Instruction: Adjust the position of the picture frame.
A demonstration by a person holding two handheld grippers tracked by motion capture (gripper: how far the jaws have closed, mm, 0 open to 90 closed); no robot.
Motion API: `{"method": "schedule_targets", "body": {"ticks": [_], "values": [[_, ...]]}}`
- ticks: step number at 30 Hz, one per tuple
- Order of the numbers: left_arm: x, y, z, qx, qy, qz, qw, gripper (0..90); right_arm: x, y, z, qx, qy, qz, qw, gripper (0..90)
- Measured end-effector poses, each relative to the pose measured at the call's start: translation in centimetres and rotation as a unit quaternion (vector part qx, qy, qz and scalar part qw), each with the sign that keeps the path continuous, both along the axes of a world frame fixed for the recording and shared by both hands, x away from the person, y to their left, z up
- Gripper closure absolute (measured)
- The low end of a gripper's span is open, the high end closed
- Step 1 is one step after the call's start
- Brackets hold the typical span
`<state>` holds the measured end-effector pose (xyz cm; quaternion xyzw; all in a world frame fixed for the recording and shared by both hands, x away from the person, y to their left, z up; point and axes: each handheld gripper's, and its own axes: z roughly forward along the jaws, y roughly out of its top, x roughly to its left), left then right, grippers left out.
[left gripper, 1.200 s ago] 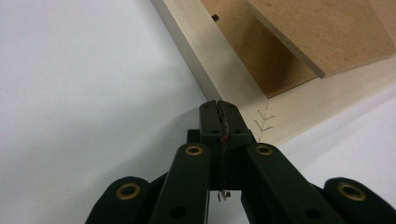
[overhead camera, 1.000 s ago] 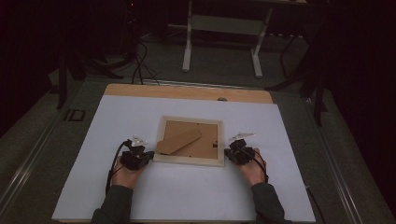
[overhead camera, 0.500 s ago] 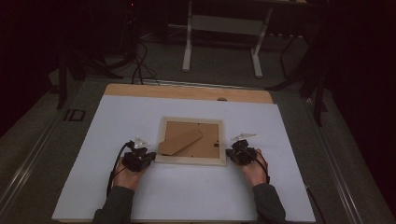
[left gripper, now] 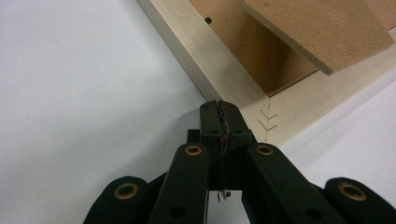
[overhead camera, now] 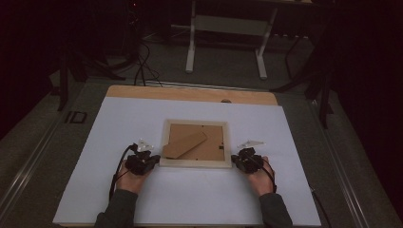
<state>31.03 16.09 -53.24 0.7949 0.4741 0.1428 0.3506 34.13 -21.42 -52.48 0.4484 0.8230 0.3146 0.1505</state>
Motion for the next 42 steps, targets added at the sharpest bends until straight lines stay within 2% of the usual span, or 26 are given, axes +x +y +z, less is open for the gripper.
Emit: {"method": "schedule_targets", "body": {"ticks": [3, 5, 9, 14, 22, 34, 39, 42], "values": [[0.1, 0.1, -0.2, 0.004, 0.0, 0.001, 1.0, 89.0, -0.1, -0.1, -0.1, 0.001, -0.005, 0.001, 1.0, 90.0], [0.2, 0.3, -0.2, -0.005, 0.001, 0.001, 1.0, 87.7, -0.2, -0.1, -0.1, 0.001, -0.008, 0.002, 1.0, 89.9], [0.2, 0.4, -0.2, -0.006, 0.002, -0.002, 1.0, 85.7, -0.2, 0.0, -0.1, -0.009, -0.016, 0.005, 0.9998, 89.0], [0.2, 0.6, -0.2, -0.009, 0.003, -0.001, 1.0, 83.0, -0.3, -0.2, 0.1, -0.007, -0.03, -0.001, 0.9995, 86.0], [0.2, 1.0, 0.3, -0.019, -0.002, 0.007, 0.9998, 80.1, -0.4, -0.3, 0.1, -0.022, -0.045, -0.002, 0.9987, 82.0], [0.1, 2.2, 1.7, -0.051, -0.018, 0.025, 0.9982, 75.8, -0.4, -0.8, 0.9, -0.009, -0.058, -0.008, 0.9982, 79.0], [0.0, 2.9, 2.5, -0.073, -0.026, 0.031, 0.9965, 74.0, -0.3, -0.9, 1.1, -0.004, -0.06, -0.009, 0.9982, 78.6], [-0.1, 2.9, 2.7, -0.079, -0.026, 0.029, 0.9961, 74.0, -0.3, -0.9, 1.0, -0.004, -0.059, -0.009, 0.9982, 78.6]]}}
